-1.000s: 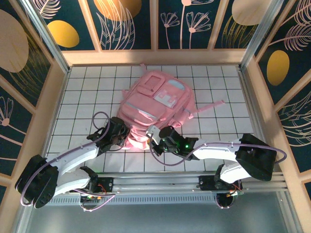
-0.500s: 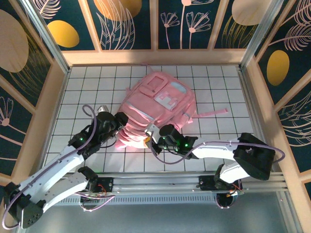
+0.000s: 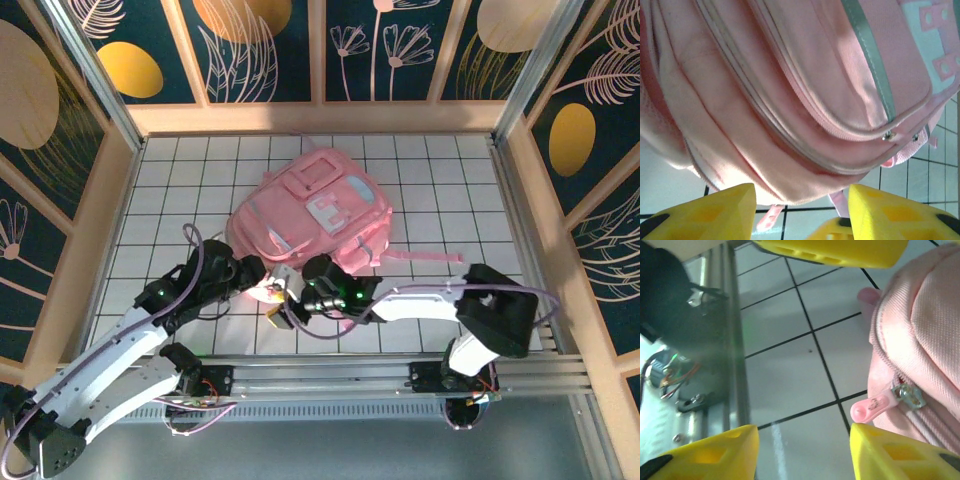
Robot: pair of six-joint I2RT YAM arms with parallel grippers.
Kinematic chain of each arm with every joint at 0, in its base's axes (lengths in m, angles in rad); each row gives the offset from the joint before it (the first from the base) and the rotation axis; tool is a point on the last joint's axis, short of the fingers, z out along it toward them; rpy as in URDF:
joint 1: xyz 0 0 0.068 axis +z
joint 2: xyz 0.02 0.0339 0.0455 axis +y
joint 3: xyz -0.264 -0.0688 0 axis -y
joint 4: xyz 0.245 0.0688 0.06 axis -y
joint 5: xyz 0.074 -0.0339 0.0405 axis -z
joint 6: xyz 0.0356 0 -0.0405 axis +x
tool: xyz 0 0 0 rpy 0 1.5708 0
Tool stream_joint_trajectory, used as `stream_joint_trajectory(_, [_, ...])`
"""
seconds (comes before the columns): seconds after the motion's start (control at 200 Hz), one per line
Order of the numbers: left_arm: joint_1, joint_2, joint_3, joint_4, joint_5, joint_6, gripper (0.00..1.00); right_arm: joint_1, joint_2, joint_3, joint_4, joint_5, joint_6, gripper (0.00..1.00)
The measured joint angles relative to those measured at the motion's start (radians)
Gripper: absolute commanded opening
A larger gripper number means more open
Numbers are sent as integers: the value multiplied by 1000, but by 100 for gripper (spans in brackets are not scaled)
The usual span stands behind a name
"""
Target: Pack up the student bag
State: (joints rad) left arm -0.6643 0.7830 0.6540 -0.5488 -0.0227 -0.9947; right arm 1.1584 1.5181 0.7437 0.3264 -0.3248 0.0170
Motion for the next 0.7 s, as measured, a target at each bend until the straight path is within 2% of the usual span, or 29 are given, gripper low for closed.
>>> stream_joint_trajectory(0.14, [0, -31, -25, -27, 21, 11, 54, -49, -206, -108, 47, 10, 42, 53])
stream_joint_trajectory(0.25, [-9, -30, -55, -32, 45, 19, 54, -145, -312, -121, 43, 82, 150, 47])
stream_joint_trajectory(0.35, [-47, -8, -73, -32, 64, 26, 53, -204, -316, -99, 6, 151, 214, 44])
stream_joint_trajectory(0.546, [-155, 79, -83, -11, 71, 21, 55, -207, -293, -99, -57, 237, 291, 43])
stream_joint_trajectory(0.701, [-184, 167, -92, 21, 61, 8, 58, -207, -258, -93, -89, 272, 351, 43])
